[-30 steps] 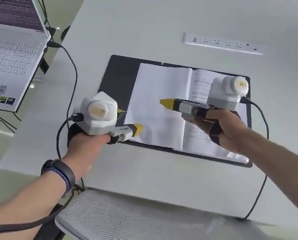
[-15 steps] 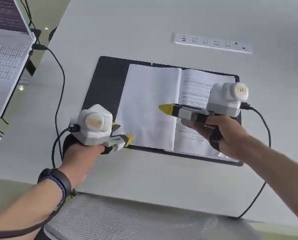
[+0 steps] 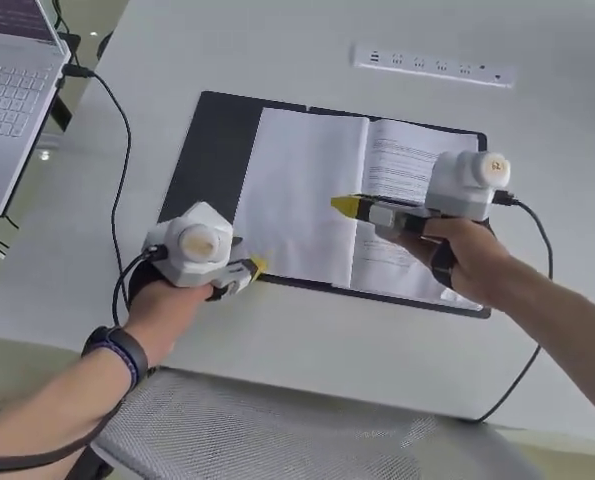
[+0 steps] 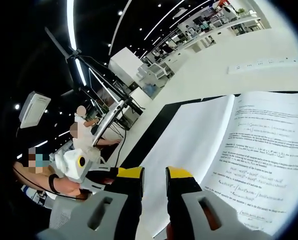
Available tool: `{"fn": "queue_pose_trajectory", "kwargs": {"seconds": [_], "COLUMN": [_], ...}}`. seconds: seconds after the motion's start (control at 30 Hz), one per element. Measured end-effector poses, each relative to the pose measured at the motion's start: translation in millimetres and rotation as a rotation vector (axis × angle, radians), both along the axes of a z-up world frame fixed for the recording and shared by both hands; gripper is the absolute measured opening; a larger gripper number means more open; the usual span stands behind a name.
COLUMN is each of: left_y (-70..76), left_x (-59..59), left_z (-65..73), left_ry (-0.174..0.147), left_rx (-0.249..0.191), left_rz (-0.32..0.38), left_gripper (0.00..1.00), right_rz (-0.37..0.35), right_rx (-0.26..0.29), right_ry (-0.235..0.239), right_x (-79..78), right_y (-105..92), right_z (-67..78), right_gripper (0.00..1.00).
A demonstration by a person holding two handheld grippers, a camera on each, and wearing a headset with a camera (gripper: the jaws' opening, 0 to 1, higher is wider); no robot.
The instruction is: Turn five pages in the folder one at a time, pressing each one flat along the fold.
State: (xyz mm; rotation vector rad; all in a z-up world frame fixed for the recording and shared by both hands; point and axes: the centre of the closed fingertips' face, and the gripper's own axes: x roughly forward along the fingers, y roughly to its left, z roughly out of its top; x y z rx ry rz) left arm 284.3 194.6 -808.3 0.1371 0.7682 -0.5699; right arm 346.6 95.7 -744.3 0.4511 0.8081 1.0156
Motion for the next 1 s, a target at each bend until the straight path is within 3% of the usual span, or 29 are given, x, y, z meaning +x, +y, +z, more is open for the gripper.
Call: {"fn": "queue_pose_trajectory", "kwargs": {"seconds": [0.3, 0.5, 0.63, 0.73, 0.83, 1.0], "left_y": [-1.6, -2.4, -2.3, -2.9, -3.9, -4.3], "left_x": [0.2, 0.4, 1.8, 1.8, 1.0, 1.8], "left_z": [0.7, 0.3, 0.3, 0.0, 1.9, 2.4], "left_ry": [0.016, 0.021, 0.033, 0.033, 0.036, 0.034], "left_rx": [-0.045, -0.049, -0.073, -0.067, -0.068, -0.068], "left_rz": [0.035, 0.036, 0.046, 0.041, 0.043, 0.048], "left_gripper": [0.32, 0.33, 0.34, 0.34, 0.34, 0.34], "right_rz": [-0.01, -0.045, -0.066, -0.072, -0.071, -0.077], "right_rx": [-0.018, -0.013, -0.01, -0.012, -0.016, -0.016], "right_ry": [-0.011, -0.004, 0.017, 0.033, 0.046, 0.056], "right_x": [25.5, 45.8, 54.2, 56.8, 70.1, 68.5], "right_y": [-9.5, -10.6, -10.1, -10.4, -16.8, -18.3], "right_z": [-5.5, -11.5, -21.7, -29.9, -49.3, -52.3], "right_gripper": [0.15, 0.14, 0.13, 0.13, 0.12, 0.08]}}
